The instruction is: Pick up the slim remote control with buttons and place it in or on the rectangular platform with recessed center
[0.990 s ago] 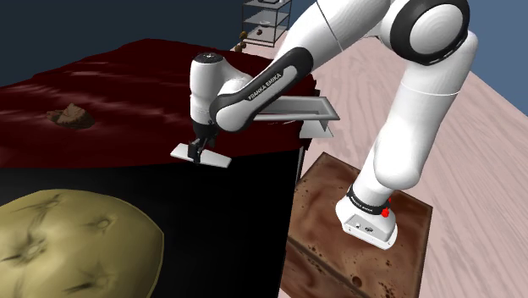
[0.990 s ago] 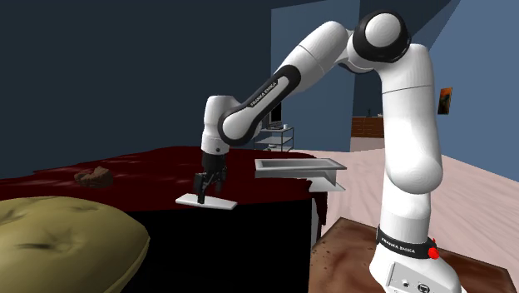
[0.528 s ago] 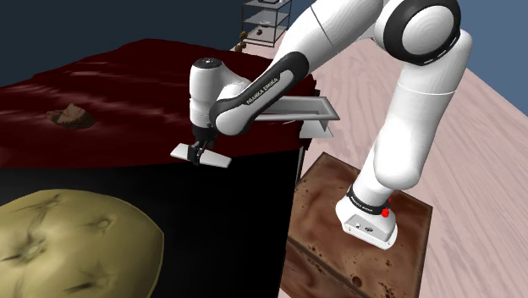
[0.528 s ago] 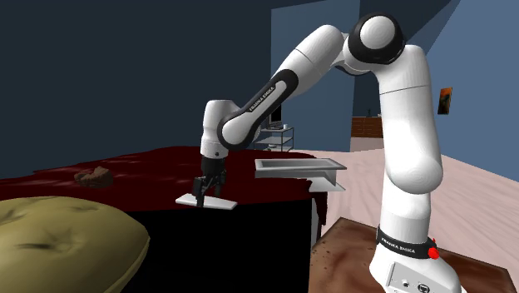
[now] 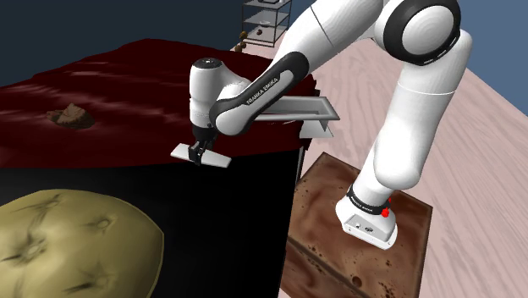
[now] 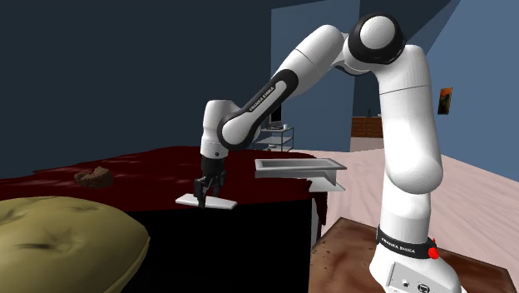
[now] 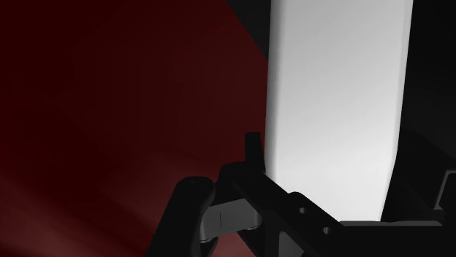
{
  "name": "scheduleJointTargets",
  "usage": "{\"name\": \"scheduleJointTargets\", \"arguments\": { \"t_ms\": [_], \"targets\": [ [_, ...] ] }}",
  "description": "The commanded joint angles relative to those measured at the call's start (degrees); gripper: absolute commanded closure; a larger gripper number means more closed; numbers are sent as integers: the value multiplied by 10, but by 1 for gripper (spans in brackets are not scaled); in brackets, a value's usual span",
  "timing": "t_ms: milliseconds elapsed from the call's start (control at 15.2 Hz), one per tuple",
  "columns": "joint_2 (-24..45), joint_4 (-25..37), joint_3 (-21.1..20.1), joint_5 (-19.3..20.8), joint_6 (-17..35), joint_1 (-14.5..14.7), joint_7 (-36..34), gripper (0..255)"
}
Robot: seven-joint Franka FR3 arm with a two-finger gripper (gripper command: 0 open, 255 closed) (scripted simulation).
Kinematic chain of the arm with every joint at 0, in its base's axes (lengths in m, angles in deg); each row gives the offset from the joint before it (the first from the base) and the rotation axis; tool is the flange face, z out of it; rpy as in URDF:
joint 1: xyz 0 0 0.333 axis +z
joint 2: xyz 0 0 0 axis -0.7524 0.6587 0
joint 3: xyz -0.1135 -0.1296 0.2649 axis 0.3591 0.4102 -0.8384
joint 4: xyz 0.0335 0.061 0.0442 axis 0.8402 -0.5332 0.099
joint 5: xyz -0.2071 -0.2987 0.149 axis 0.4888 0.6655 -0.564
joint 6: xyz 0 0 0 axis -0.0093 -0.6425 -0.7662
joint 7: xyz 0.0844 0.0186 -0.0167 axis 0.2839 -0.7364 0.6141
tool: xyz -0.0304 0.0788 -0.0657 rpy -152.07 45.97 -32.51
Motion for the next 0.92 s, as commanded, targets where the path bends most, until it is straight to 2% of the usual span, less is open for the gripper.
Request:
{"name": "scheduleJointTargets", "arguments": {
  "t_ms": [0, 198, 858],
  "targets": [
    [0, 0, 0, 0, 0, 0, 0, 255],
    [0, 0, 0, 0, 0, 0, 0, 255],
    [-48, 27, -5, -27, -72, -4, 19, 255]
  ]
}}
